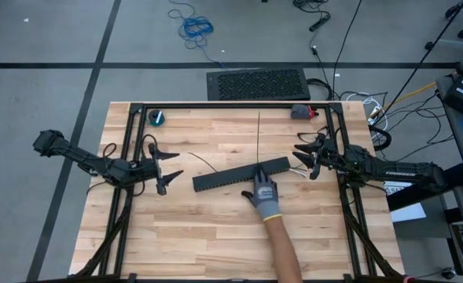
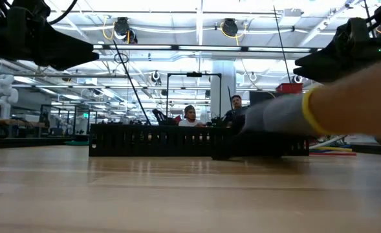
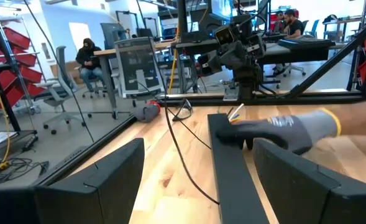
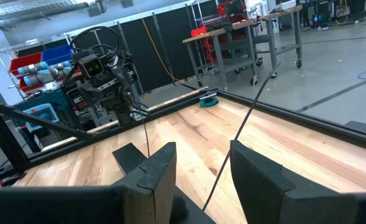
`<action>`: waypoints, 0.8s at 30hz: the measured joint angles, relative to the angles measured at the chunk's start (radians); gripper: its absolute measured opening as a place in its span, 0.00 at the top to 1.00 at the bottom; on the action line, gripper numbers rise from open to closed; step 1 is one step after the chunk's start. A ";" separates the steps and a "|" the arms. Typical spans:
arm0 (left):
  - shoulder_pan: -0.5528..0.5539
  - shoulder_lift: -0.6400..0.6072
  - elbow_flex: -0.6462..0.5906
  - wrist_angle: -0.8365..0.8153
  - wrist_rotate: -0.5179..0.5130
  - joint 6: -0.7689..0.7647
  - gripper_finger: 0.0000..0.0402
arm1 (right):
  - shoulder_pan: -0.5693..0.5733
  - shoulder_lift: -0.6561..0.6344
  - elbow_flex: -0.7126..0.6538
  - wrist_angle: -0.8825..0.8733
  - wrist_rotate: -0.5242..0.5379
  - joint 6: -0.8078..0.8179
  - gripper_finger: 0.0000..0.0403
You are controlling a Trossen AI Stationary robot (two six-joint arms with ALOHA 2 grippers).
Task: Ziptie cables
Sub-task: Return to Home Position
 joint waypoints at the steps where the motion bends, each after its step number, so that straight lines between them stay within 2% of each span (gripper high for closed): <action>1: 0.000 0.000 0.000 0.000 0.000 0.000 0.26 | 0.000 0.000 0.000 0.000 0.000 0.000 0.65; 11: 0.000 0.000 0.000 -0.004 -0.004 0.000 0.26 | 0.000 0.000 0.000 0.000 0.000 0.000 0.65; 15: 0.005 -0.001 0.000 -0.025 -0.106 -0.001 0.26 | 0.000 0.000 0.000 0.000 0.000 0.000 0.65; 22: 0.004 -0.048 0.000 -0.025 -0.108 0.018 0.26 | 0.000 0.000 0.000 0.000 0.000 0.000 0.65; 24: 0.004 -0.060 0.000 -0.024 -0.079 0.053 0.26 | 0.000 0.000 0.000 0.000 0.000 0.000 0.65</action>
